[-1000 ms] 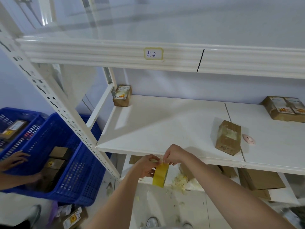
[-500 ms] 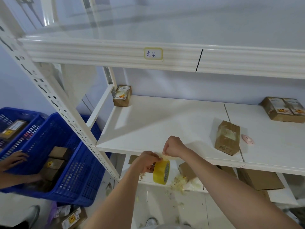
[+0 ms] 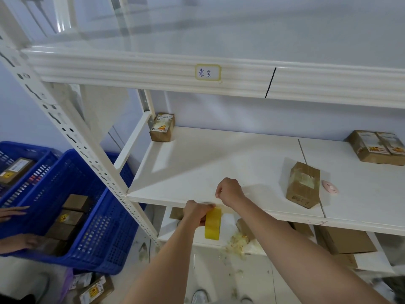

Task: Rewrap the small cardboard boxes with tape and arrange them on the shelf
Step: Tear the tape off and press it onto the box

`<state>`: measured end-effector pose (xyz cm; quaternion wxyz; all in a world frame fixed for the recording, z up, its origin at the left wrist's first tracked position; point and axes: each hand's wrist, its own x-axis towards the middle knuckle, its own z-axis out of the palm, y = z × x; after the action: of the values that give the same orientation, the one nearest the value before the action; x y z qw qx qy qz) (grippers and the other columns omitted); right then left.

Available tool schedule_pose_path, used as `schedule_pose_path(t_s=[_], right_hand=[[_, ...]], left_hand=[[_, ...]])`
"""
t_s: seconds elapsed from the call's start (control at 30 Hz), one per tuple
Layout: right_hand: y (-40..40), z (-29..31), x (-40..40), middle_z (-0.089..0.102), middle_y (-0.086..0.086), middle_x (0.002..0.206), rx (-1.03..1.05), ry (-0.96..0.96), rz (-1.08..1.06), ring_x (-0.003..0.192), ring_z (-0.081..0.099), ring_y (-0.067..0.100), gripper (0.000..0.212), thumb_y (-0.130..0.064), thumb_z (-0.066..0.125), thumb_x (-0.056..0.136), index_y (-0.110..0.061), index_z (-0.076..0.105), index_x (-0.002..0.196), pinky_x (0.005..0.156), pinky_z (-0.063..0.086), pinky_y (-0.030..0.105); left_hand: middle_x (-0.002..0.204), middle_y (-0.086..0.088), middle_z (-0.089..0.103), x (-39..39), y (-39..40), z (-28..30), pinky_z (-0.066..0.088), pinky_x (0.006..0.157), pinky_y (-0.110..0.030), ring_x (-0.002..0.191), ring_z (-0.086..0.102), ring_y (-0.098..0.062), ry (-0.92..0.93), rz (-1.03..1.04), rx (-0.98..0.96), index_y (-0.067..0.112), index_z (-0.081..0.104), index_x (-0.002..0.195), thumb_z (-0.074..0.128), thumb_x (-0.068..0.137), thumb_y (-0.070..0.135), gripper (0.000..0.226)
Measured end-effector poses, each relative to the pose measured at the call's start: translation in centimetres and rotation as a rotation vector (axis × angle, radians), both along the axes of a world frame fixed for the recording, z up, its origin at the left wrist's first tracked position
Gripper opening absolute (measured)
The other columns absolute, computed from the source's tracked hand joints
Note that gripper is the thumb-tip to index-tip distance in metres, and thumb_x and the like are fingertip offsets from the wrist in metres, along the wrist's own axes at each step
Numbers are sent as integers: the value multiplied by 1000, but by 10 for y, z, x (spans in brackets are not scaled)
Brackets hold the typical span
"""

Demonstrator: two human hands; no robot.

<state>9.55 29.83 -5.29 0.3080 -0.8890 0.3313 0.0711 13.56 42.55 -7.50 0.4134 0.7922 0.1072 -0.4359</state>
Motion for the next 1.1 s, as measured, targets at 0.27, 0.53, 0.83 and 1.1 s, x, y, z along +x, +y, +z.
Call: schedule_pose_path(t_s=[0.27, 0.53, 0.83, 1.1], right_hand=[[-1, -17, -2, 74, 14, 95, 35, -7, -3, 90, 71, 27, 21, 12, 58, 81, 3, 77, 85, 84, 60, 35], [-1, -26, -3, 60, 16, 116, -40, -36, 41, 100, 65, 28, 34, 3, 48, 93, -6, 58, 125, 89, 53, 37], [-15, -25, 1, 59, 8, 98, -24, 31, -16, 89, 58, 24, 36, -16, 84, 80, -6, 56, 100, 72, 45, 29], [-25, -32, 0, 64, 7, 98, 48, -11, -89, 87, 59, 22, 23, -11, 83, 80, -12, 60, 86, 72, 46, 27]], left_hand=[[91, -12, 74, 4, -5, -39, 64, 62, -43, 76, 75, -27, 48, 66, -30, 8, 63, 110, 95, 59, 35, 66], [97, -10, 70, 5, -7, -27, 59, 57, -33, 82, 71, -26, 65, 43, -22, 9, 57, 111, 90, 73, 31, 54], [93, -11, 72, 10, -7, -25, 58, 53, -32, 77, 73, -27, 115, -35, -9, 6, 60, 102, 85, 81, 28, 39], [84, -7, 73, 23, 1, -14, 61, 71, -31, 72, 72, -20, 47, -253, 118, 4, 64, 88, 64, 96, 44, 41]])
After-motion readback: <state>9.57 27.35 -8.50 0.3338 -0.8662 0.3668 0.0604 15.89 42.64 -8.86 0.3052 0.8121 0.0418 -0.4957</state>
